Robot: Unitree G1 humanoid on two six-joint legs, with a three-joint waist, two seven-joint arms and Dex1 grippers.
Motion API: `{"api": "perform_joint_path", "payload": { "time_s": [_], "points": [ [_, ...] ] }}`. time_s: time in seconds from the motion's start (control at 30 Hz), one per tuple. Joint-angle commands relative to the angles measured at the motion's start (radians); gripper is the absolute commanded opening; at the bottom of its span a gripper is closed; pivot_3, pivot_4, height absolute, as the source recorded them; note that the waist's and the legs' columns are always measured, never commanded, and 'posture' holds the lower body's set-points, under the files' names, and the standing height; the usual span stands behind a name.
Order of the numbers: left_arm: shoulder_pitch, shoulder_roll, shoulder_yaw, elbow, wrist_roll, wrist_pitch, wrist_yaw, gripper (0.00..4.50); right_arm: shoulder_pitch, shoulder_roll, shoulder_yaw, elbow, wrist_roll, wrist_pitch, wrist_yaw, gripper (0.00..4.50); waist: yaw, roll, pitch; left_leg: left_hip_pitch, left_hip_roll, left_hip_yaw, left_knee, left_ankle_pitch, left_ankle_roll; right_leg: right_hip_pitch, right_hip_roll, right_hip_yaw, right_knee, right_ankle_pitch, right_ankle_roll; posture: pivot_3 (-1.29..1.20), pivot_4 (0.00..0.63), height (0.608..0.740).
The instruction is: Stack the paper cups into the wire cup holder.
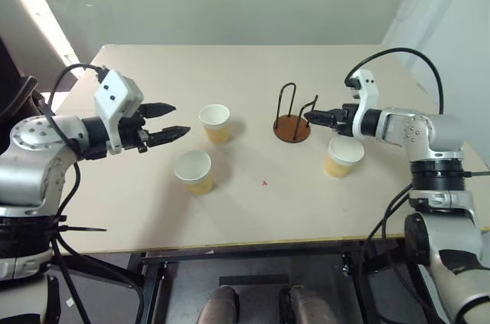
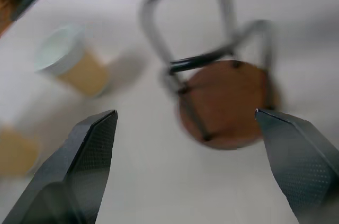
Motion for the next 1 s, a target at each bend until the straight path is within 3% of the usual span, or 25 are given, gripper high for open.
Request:
{"api": "perform_joint_path", "payload": {
  "time_s": [0.03,0.4,0.53,0.83,1.0],
  "points": [
    [0.001,0.002,0.018,-0.029,0.004,-0.009,0.011,3.02,-0.038,0.032,-0.037,0.044,-0.012,-0.045,-0.07,4.33,0.0,0.0,0.0,0.0,0.0,0.0,0.0,0.0,0.0,-0.001,0.0,0.0,0.0,0.001,0.002,0.0,0.15,0.74],
    [0.045,0.014,0.055,-0.064,-0.001,0.003,0.032,3.02,-0.123,0.116,-0.05,0.193,-0.012,-0.2,-0.098,4.33,0.0,0.0,0.0,-0.003,0.0,0.0,-0.002,0.0,0.0,-0.004,0.0,0.0,0.0,0.003,0.004,0.0,0.15,0.74],
    [0.058,0.018,0.065,-0.072,0.001,0.005,0.036,3.06,-0.142,0.134,-0.046,0.233,-0.018,-0.242,-0.103,3.43,0.001,0.0,0.0,-0.003,0.0,0.0,-0.002,-0.001,-0.001,-0.004,0.0,0.0,0.0,0.002,0.004,0.0,0.15,0.74],
    [0.063,0.022,0.071,-0.079,-0.001,0.012,0.041,3.06,-0.146,0.132,-0.036,0.235,-0.018,-0.241,-0.091,0.14,0.001,0.0,0.0,-0.003,0.0,0.0,-0.002,-0.001,-0.001,-0.004,0.0,0.0,0.0,0.002,0.004,0.0,0.15,0.74],
    [0.054,0.02,0.062,-0.068,0.002,0.007,0.035,3.06,-0.14,0.124,-0.033,0.213,-0.009,-0.207,-0.083,0.07,0.001,0.0,0.0,-0.003,0.0,0.0,-0.002,-0.001,-0.001,-0.004,0.0,0.0,0.0,0.002,0.004,0.0,0.15,0.74]
  ]
}}
